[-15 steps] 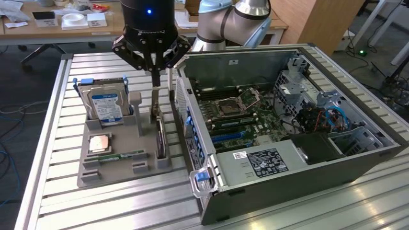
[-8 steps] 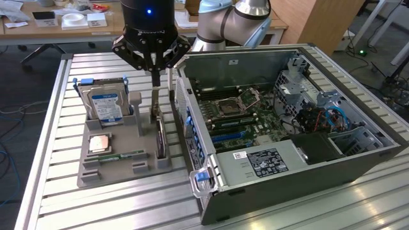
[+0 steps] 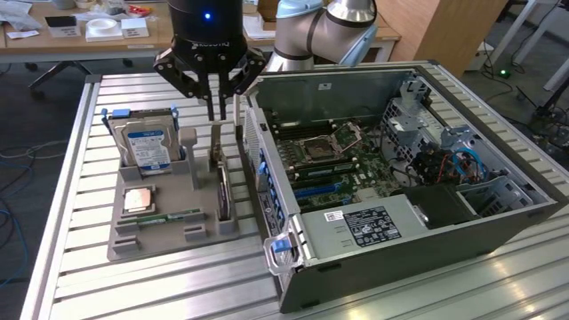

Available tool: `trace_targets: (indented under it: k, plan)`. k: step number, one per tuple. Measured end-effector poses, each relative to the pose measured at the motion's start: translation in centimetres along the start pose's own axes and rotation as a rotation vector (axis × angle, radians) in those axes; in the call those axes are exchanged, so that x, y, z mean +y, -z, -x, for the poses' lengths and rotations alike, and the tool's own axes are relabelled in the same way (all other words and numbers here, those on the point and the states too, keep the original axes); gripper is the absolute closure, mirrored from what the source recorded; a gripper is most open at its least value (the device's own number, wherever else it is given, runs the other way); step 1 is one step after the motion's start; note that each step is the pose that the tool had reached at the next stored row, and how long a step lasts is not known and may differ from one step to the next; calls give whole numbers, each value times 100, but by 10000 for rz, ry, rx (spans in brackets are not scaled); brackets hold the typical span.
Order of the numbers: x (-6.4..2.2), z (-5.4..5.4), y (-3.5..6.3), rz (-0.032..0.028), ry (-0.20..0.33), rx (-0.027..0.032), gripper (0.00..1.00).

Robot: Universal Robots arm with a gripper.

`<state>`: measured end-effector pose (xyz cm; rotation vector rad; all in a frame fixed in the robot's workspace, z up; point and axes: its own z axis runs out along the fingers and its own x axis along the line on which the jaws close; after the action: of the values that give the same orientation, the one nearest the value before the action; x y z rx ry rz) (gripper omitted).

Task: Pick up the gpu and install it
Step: 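Pick up the gpu and move the gpu toward the slot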

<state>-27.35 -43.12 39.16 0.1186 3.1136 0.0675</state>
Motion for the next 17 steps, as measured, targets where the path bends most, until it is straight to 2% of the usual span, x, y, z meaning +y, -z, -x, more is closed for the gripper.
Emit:
trace_targets:
  k: [1,2,5,6,10,17]
  plan:
    - [0,0,0,0,0,0,77]
    - [0,0,0,0,0,-1,71]
    - [0,0,0,0,0,-1,65]
    - [0,0,0,0,0,0,58]
    - [-1,-1,-14,0,1,0,58]
    - [-6,-4,-140,-1,0,0,58]
